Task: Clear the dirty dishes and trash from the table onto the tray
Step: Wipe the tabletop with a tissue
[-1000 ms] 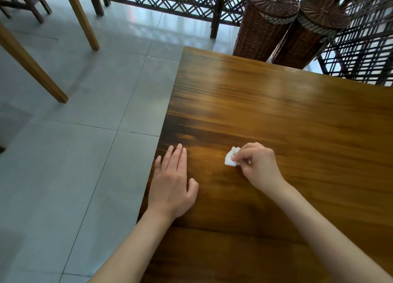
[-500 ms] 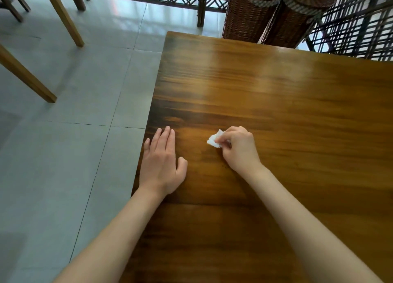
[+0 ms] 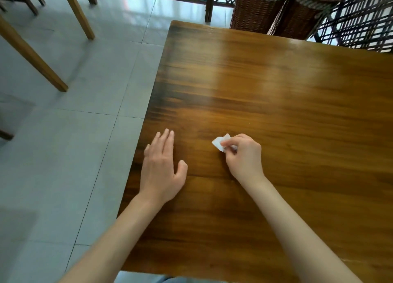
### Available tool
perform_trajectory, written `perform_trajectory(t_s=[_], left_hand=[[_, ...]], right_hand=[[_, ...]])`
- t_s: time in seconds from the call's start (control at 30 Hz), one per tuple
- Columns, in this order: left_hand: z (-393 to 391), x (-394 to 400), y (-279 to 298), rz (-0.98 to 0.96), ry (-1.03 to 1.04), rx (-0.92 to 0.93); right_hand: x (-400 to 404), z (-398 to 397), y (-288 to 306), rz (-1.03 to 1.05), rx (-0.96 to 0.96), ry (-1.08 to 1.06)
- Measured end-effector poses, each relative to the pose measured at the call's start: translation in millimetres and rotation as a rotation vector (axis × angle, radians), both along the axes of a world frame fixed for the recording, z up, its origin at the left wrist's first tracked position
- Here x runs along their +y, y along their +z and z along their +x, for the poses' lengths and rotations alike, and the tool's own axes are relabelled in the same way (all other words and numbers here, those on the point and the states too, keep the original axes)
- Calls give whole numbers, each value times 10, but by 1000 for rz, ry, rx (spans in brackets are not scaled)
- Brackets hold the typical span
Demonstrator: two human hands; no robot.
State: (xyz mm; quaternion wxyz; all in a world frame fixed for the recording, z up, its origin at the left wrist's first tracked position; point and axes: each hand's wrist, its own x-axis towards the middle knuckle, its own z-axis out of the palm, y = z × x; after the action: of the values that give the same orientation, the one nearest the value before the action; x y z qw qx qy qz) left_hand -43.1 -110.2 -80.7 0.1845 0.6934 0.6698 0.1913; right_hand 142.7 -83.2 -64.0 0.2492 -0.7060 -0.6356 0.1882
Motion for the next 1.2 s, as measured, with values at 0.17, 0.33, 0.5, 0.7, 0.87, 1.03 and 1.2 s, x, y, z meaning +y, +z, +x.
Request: perform_trajectory(t_s=[0.17,0.33,0.5,0.7,0.87,1.03,1.2], left_hand=[[14,-509,-71,-21,129,35],[7,-707,-78,-19,171,-9],[21,-688,-69,-22,192,-29],[27,-700,-64,-8,178,-20],[133,-731,-27,18,105,82],[812,-821,-50,-34,-134,142],[1272,-800,-83,-32,-167,107]], right_hand=[[210,-349,-30,34,-5,79],[386,-581,-87,20,-6,108],[422,-737,-99,12,-78,186],[-5,-733,-61,-29,-52,470],[-1,2,109,63,-82,302],[372,900,95,-19,-135,-6],[494,823,-12,-26,-215,59]])
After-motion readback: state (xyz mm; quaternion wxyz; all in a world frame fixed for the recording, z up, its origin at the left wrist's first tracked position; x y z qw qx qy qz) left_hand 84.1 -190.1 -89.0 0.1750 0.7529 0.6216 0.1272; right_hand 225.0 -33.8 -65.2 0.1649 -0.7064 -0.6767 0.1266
